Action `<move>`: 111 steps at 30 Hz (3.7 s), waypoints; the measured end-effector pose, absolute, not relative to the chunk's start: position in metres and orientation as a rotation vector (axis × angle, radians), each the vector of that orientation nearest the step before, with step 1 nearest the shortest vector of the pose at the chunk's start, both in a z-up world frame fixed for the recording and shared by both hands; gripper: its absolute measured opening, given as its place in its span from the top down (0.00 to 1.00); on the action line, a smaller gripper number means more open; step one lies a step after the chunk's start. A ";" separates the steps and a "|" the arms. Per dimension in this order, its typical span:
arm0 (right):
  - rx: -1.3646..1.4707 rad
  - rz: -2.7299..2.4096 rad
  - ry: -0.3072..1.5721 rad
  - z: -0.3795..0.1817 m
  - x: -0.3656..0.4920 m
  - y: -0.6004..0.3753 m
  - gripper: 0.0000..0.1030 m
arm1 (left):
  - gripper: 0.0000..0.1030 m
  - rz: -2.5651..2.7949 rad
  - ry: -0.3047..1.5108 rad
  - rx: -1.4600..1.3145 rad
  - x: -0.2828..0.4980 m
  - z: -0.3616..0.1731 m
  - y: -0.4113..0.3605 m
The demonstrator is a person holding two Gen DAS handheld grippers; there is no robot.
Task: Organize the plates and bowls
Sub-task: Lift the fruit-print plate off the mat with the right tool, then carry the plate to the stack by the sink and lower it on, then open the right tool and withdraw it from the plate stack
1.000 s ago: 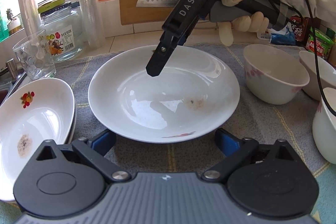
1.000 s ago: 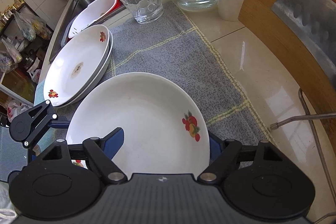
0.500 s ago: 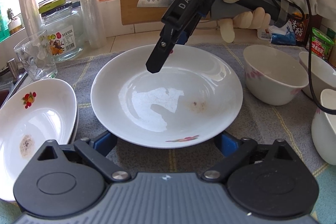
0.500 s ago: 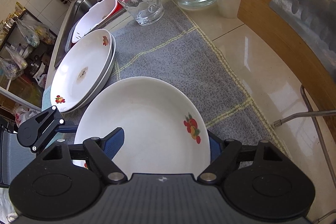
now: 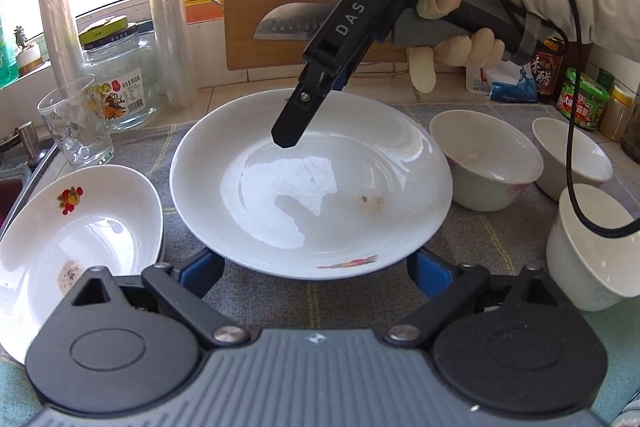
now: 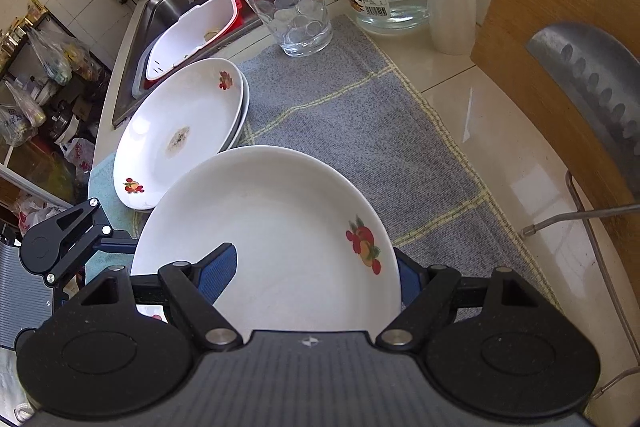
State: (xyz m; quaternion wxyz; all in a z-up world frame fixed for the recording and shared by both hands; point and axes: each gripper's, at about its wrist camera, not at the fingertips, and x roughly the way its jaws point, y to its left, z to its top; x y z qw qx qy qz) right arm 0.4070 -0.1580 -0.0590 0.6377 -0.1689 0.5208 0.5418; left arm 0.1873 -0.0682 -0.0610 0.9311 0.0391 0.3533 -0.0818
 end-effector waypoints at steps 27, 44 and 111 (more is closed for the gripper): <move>-0.438 1.339 1.139 -0.038 0.363 -0.033 0.18 | 0.06 -0.060 0.676 0.021 0.136 -0.027 0.029; -0.482 1.416 1.173 -0.060 0.345 0.045 0.18 | 0.05 0.034 0.719 -0.030 0.117 -0.036 0.082; -0.444 1.082 1.007 -0.027 0.300 -0.032 0.00 | 0.06 -0.082 0.727 0.014 0.124 -0.044 0.096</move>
